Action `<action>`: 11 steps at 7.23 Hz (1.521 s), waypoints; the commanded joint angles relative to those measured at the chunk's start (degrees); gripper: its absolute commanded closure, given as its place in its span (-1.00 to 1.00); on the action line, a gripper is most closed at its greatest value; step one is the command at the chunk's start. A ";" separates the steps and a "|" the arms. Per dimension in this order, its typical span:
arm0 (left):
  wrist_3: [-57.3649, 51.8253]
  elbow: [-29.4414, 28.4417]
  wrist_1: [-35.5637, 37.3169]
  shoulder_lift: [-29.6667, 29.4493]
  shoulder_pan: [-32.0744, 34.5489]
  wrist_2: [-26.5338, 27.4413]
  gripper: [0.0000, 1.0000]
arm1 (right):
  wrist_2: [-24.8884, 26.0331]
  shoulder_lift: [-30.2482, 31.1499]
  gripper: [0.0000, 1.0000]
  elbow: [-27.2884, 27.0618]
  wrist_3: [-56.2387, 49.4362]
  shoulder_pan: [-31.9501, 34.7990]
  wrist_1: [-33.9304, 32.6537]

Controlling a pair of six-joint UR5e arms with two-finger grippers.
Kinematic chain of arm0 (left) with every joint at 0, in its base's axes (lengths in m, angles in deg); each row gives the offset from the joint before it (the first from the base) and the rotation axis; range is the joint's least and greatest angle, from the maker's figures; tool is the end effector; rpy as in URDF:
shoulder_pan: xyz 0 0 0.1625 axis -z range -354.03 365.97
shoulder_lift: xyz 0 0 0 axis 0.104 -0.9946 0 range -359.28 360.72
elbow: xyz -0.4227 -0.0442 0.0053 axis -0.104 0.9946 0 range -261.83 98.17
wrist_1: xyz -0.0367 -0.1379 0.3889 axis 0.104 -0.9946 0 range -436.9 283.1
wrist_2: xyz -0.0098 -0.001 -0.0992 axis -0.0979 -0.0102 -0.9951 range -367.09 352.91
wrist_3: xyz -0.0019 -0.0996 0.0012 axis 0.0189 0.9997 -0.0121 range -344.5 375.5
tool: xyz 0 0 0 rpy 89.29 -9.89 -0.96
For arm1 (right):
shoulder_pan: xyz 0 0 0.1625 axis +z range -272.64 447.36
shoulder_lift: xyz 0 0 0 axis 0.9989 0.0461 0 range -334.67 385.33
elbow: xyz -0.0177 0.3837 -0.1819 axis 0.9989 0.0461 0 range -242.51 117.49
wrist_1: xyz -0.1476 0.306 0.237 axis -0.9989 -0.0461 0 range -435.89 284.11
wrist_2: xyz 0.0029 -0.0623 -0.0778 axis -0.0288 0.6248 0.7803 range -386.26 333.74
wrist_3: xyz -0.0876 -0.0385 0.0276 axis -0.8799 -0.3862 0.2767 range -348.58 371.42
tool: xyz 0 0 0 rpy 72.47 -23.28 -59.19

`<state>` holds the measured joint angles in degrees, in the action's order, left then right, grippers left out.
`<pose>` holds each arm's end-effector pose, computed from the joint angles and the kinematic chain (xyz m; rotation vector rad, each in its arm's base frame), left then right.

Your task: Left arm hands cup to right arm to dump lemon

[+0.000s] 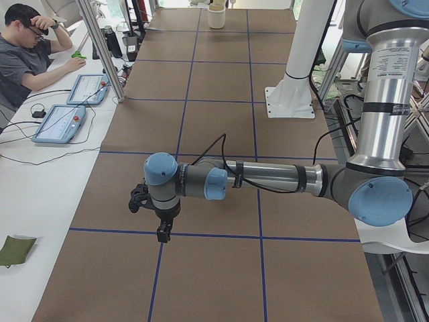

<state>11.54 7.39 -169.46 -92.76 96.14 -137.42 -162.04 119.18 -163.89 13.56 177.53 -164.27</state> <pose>-0.0704 -0.5236 0.6347 0.1132 0.7001 0.0957 0.0634 -0.4697 0.5879 0.1375 -0.7997 -0.0257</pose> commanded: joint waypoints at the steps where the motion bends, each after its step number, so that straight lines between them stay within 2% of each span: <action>1: 0.00 0.08 0.09 0.05 0.01 -0.01 -1.00 | -0.10 -1.03 -1.00 0.31 0.58 0.00 -0.83; 4: 0.00 -0.10 0.09 0.05 0.01 -1.24 -1.00 | -3.52 -1.12 -1.00 0.04 2.69 -0.35 -0.40; 6: 0.00 0.34 0.18 0.23 0.10 -1.33 -1.00 | -3.53 -3.56 -1.00 0.22 6.79 -2.62 -0.31; 8: 0.00 3.75 0.27 3.82 0.01 -2.39 -1.00 | -3.35 -4.11 -1.00 1.18 7.53 -3.34 -0.13; 11: 0.00 3.24 1.76 3.30 -0.16 -2.39 -1.00 | -3.35 -3.93 -1.00 1.36 6.91 -3.25 -0.13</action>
<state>11.54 10.79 -167.91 -89.35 96.02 -139.79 -165.43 115.16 -162.64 20.64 174.28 -164.40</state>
